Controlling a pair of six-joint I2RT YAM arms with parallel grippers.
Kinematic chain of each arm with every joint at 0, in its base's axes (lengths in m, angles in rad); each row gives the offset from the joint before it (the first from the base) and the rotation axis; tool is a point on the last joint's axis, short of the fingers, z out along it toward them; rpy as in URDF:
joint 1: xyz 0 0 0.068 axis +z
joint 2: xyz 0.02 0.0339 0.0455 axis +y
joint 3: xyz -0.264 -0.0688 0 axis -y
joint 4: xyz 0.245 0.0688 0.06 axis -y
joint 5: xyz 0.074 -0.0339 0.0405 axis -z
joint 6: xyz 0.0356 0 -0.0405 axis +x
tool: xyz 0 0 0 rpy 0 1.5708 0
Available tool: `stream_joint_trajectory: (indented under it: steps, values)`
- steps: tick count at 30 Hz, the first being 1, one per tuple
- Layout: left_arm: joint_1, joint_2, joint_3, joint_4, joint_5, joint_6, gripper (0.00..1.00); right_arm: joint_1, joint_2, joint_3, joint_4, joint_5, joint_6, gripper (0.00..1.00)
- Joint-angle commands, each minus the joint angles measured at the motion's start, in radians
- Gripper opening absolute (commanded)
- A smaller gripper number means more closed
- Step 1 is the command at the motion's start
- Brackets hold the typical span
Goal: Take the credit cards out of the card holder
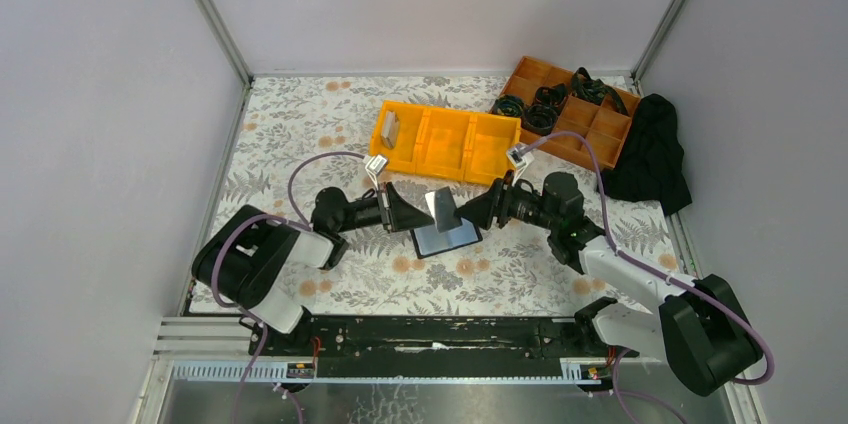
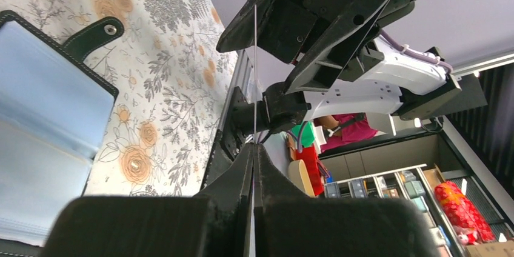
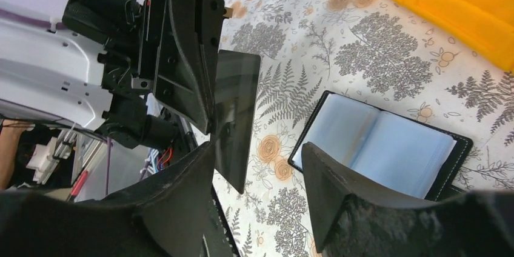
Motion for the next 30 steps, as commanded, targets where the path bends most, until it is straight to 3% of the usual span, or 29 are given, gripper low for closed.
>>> stream_joint_trajectory:
  steps: [1,9,19,23,27,30]
  values:
    - [-0.008,0.021,-0.008,0.177,0.038,-0.055,0.0,-0.004,-0.014,0.041,0.043,-0.093,-0.002,0.6]
    - [-0.043,0.067,0.025,0.187,0.046,-0.059,0.0,-0.003,-0.009,0.042,0.062,-0.122,0.041,0.46]
    - [-0.066,0.127,0.067,0.213,0.055,-0.087,0.0,-0.003,-0.007,0.016,0.121,-0.137,0.091,0.02]
    - [-0.06,0.13,0.058,0.21,0.039,-0.093,0.0,-0.004,-0.031,0.007,0.101,-0.101,0.08,0.0]
    - [-0.048,0.128,0.038,0.231,0.006,-0.09,0.25,-0.004,-0.051,0.012,0.081,-0.09,0.073,0.0]
    - [-0.051,0.131,0.052,0.252,-0.002,-0.09,0.29,-0.005,-0.052,0.014,0.081,-0.096,0.078,0.0]
